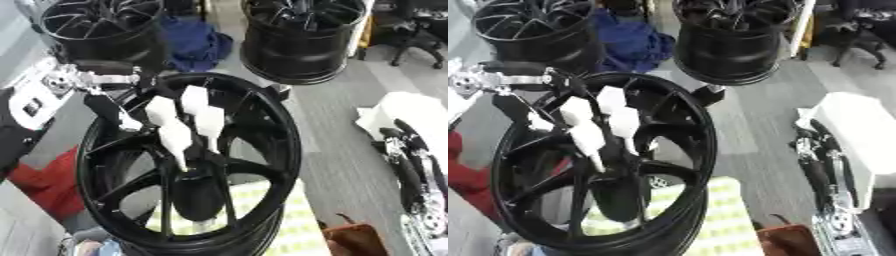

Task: Pull the pin out of the wheel hub.

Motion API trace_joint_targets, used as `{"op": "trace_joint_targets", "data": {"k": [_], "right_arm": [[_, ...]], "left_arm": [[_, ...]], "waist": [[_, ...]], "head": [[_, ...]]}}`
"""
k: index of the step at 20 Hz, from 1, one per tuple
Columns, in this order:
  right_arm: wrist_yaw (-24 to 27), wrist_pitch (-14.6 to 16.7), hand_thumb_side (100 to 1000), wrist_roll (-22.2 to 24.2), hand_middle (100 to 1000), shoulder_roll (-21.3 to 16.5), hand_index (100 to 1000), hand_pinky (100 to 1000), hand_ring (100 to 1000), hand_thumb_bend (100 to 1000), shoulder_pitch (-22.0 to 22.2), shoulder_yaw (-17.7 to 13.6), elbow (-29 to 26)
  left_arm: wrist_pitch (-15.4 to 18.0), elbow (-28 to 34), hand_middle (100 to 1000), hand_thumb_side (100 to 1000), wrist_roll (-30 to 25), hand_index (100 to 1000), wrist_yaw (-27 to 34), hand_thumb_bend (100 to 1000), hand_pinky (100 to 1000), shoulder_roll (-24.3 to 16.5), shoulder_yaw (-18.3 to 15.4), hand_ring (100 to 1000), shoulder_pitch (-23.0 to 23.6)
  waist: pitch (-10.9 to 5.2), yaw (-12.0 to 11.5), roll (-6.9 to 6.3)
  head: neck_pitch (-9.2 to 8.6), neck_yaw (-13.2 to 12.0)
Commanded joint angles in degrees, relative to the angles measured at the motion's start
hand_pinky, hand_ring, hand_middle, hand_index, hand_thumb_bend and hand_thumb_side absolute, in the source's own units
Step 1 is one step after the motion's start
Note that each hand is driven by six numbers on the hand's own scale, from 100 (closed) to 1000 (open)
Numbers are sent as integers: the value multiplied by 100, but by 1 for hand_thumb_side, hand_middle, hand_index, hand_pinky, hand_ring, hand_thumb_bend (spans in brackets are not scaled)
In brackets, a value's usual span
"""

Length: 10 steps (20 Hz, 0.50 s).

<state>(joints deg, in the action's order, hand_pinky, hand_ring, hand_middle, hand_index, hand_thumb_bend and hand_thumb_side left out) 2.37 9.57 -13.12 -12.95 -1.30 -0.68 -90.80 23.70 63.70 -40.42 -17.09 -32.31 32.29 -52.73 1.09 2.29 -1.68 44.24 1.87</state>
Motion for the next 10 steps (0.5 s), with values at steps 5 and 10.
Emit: {"op": "trace_joint_targets", "data": {"k": [5,10], "right_arm": [[-10,19,616,20,751,-99,923,777,678,100,-67,-1,-56],[-9,19,617,20,751,-96,923,777,678,100,-69,-3,-52]], "left_arm": [[1172,163,683,394,-1154,842,-234,307,593,-183,103,1000,-93],[1352,86,725,350,-1154,874,-570,290,621,-186,51,1000,-89]], "waist": [[-76,5,5],[-78,3,6]], "head": [[-12,-8],[-12,-4]]}}
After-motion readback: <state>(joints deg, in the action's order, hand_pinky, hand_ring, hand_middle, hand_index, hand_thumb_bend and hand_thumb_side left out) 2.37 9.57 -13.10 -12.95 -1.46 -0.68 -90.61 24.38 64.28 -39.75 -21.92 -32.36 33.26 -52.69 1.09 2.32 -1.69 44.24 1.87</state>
